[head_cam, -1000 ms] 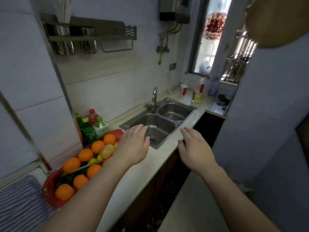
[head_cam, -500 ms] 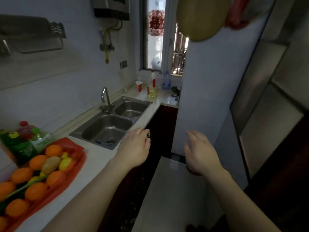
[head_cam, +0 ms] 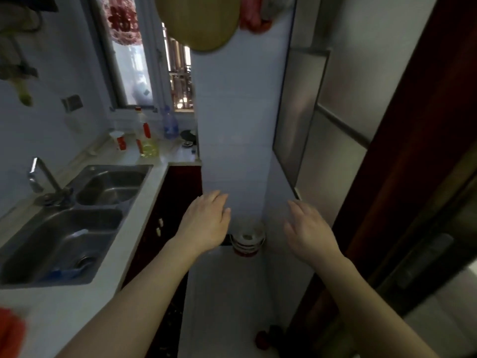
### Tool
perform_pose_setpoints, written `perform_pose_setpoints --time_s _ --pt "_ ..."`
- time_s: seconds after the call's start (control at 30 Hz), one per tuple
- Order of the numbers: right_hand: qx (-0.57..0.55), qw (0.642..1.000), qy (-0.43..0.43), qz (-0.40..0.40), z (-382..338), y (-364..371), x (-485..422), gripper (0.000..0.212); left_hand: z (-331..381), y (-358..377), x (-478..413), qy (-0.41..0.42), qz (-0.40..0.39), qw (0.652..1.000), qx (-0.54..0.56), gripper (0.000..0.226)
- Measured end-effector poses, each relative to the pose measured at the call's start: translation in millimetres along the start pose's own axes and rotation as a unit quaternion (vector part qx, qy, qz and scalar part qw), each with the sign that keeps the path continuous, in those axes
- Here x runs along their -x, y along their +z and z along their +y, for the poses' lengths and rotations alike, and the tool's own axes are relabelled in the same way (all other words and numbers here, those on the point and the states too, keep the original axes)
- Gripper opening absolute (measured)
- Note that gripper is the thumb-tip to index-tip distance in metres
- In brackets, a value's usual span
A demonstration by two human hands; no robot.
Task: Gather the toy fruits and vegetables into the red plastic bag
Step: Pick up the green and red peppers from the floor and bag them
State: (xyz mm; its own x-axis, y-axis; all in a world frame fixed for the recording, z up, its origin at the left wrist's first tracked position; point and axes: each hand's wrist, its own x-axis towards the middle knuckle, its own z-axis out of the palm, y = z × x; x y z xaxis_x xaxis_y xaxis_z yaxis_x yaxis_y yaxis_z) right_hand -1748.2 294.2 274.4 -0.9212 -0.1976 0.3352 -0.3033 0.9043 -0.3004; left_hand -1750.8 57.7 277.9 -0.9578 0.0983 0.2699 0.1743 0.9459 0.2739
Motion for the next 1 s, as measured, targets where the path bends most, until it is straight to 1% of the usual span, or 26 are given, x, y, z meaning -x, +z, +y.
perform_pose_setpoints --time_s 0.17,0.33,0.47,0.63,0.73,0.87,1.0 --pt "0.038 0.996 0.079 0.001 4 11 -14 0.036 -13 13 -43 0.064 -0.043 0.997 0.018 0.049" --pt "0.061 0.988 0.144 0.009 1 30 -15 0.049 -24 38 -73 0.111 -0.098 0.988 0.047 0.051" --pt "0.064 0.979 0.193 0.003 4 51 -3 0.052 -25 66 -88 0.142 -0.137 0.979 0.052 0.053" --pt "0.066 0.971 0.228 -0.014 23 71 7 0.053 -17 106 -101 0.177 -0.17 0.968 0.054 0.052" --pt "0.068 0.97 0.231 -0.018 43 81 9 0.053 -8 133 -109 0.197 -0.191 0.96 0.06 0.052" --pt "0.046 0.969 0.24 -0.038 74 98 7 0.054 3 166 -117 0.185 -0.218 0.957 0.054 0.055" --pt "0.026 0.967 0.245 -0.067 105 124 3 0.054 9 196 -123 0.197 -0.226 0.953 0.044 0.053"
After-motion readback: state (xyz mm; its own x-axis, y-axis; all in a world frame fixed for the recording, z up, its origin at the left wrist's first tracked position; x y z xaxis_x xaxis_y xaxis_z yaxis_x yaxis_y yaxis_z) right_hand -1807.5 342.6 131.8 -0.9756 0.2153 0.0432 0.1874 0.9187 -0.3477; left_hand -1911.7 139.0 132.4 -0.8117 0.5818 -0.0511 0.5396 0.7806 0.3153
